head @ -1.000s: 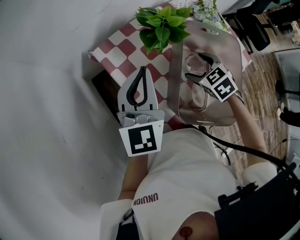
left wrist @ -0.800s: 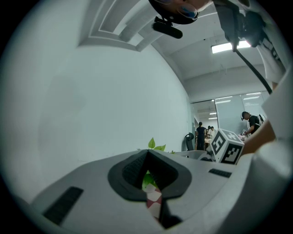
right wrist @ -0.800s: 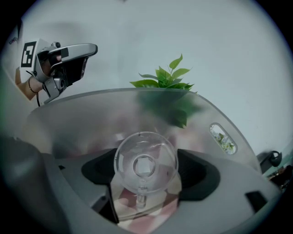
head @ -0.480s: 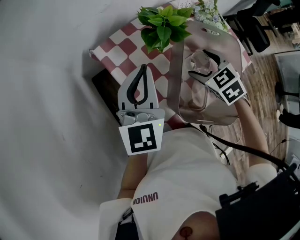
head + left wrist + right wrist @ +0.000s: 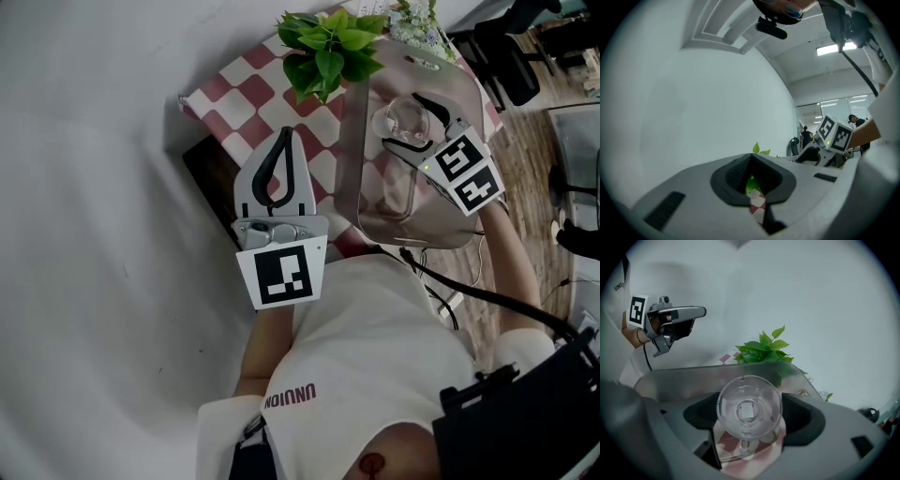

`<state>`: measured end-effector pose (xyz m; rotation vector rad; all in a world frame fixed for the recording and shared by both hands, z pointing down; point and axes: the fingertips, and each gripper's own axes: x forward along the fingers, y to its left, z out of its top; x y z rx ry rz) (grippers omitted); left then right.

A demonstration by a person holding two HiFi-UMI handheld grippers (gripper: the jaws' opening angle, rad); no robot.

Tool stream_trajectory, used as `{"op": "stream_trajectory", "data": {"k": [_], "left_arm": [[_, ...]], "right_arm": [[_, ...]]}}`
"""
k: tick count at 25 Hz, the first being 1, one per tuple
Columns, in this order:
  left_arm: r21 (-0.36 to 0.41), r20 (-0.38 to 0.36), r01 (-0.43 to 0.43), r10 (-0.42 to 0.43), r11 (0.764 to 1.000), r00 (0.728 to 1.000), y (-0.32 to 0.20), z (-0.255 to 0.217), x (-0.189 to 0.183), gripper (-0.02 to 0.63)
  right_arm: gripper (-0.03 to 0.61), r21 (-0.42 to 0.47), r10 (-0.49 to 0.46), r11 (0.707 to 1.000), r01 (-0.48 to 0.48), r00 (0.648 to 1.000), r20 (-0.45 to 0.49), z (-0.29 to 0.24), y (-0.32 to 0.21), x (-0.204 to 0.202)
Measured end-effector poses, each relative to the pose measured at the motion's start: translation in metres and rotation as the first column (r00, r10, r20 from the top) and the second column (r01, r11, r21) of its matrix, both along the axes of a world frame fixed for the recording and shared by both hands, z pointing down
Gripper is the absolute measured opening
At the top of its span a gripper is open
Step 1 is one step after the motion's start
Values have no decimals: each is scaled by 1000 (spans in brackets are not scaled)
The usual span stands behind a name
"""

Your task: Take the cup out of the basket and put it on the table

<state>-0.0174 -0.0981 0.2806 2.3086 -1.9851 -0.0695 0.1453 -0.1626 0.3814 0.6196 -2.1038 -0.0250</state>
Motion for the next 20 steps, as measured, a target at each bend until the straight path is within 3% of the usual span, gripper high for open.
{"op": "stream_trajectory", "data": {"k": [20], "left_arm": [[19,-13,24,-24,1000,1000,7,-1,-9,9]], "right_arm": [[408,113,-33,993,34,999,-5,-48,2,-9]]}}
